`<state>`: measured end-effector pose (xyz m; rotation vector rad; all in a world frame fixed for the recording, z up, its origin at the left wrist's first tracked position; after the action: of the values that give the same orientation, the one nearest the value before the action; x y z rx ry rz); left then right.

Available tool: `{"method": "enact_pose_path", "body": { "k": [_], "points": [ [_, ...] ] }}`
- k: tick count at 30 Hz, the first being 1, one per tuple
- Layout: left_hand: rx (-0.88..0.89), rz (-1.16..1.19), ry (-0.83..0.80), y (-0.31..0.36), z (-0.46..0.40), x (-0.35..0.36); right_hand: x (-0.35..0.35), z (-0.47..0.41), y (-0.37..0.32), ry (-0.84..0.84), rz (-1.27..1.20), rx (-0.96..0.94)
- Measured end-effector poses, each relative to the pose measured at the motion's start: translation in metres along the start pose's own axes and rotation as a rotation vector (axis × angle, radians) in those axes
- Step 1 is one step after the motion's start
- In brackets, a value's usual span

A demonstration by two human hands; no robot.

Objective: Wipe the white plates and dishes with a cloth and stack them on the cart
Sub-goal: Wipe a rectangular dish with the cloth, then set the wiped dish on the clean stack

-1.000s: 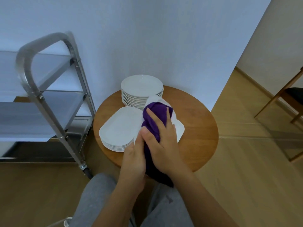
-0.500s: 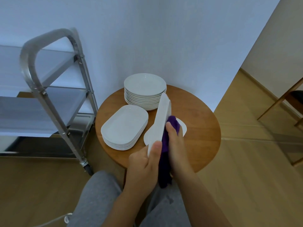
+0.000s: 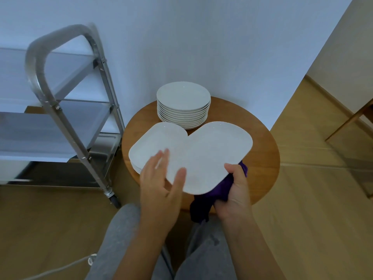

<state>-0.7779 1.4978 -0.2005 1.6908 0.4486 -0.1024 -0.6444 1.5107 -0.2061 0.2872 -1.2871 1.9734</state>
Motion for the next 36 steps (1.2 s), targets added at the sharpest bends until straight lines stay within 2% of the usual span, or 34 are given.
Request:
{"method": "enact_pose_path", "body": {
  "k": [1,3,4,6,11,15,18,25,30,36],
  "points": [
    [-0.202,0.079,0.021,-0.004,-0.002,-0.001,-0.003,-0.002,0.0,-0.004,0.007,-0.006],
    [-0.525,0.293,-0.081,-0.015,-0.004,-0.002,-0.008,-0.004,0.0,-0.042,0.054,-0.01],
    [-0.623,0.404,-0.106,-0.02,-0.004,-0.002,-0.009,-0.005,0.001,-0.074,0.089,-0.008],
    [-0.694,0.488,-0.098,-0.028,-0.004,-0.003,-0.009,-0.008,0.003,-0.12,0.157,0.003],
    [-0.659,0.464,0.092,-0.046,-0.016,-0.016,-0.008,-0.019,0.009,-0.056,0.226,0.025],
    [-0.607,0.356,0.174,-0.063,-0.035,-0.028,-0.014,-0.027,0.01,0.063,0.204,0.062],
    [-0.577,0.265,0.208,-0.074,-0.064,-0.033,-0.019,-0.033,0.012,0.092,0.188,0.079],
    [-0.588,0.007,0.218,-0.102,-0.115,-0.03,-0.025,-0.044,0.017,0.107,0.228,0.097],
    [-0.458,-0.415,0.108,-0.121,-0.121,-0.03,-0.023,-0.051,0.016,0.11,0.229,0.086],
    [-0.443,-0.642,0.086,-0.116,-0.119,-0.03,-0.02,-0.057,0.019,0.116,0.242,0.109]
  ]
}}
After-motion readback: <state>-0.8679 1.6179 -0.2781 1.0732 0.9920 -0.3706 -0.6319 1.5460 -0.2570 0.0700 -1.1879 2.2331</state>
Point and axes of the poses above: each hand's wrist, its own z-axis away from the middle knuckle, its own x-axis out of the palm, y = z × x, the point moved 1 cm from there along -z, towards the middle knuckle, and after that the axes turned 9 degrees about z, right-handed, at the moved point
